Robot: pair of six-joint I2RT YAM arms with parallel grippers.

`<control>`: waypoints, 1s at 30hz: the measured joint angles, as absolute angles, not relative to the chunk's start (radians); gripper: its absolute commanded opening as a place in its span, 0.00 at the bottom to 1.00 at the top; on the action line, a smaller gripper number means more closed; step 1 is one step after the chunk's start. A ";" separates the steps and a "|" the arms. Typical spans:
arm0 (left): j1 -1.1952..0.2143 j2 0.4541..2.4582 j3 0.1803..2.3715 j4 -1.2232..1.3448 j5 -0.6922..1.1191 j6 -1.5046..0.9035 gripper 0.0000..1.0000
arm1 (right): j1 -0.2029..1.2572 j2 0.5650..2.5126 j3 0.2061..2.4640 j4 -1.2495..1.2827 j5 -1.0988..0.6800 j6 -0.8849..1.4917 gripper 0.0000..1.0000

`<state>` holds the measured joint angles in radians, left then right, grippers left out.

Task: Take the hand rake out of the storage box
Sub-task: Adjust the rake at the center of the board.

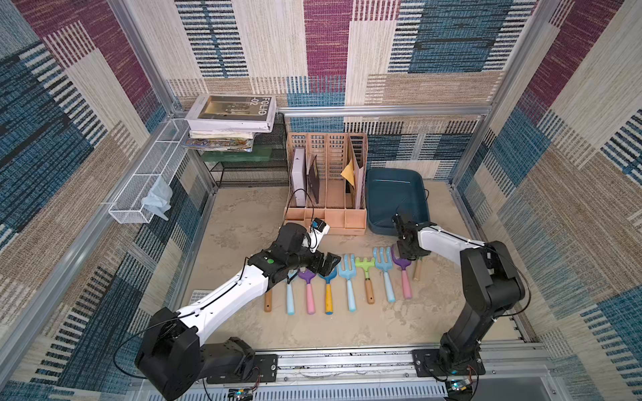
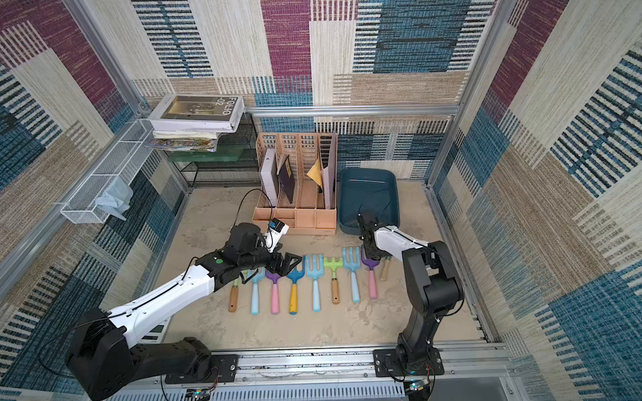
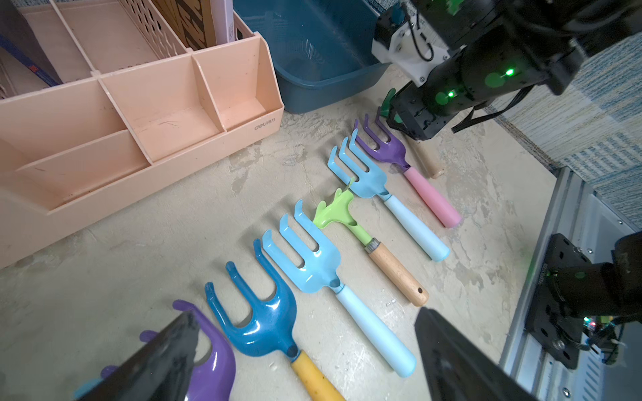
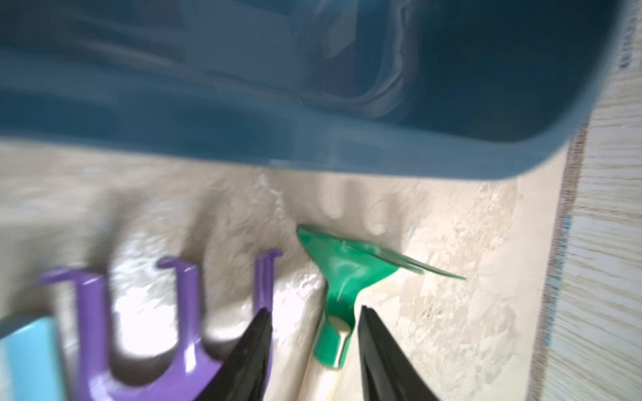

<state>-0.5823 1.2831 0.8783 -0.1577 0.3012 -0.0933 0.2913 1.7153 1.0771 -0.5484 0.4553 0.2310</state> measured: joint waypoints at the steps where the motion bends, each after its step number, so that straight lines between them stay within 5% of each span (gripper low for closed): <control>1: -0.582 1.283 0.878 -0.158 0.301 -0.093 0.99 | 0.279 1.676 1.058 -0.533 0.419 0.240 0.53; 6: -0.582 1.283 0.878 -0.158 0.291 -0.093 0.99 | 0.163 1.497 0.898 -0.467 0.282 0.338 0.58; 13: -0.582 1.292 0.884 -0.161 0.291 -0.093 0.99 | 0.060 1.422 0.720 -0.374 0.080 0.409 0.51; 20: -0.582 1.289 0.884 -0.165 0.291 -0.093 0.99 | 0.038 1.494 0.739 -0.325 0.019 0.404 0.23; 30: -0.582 1.280 0.877 -0.165 0.288 -0.093 0.99 | 0.059 1.419 0.796 -0.471 0.094 0.354 0.11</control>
<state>-0.5823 1.2797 0.8768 -0.1646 0.2878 -0.0933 0.0586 1.4189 0.7956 -0.4709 0.0940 0.3542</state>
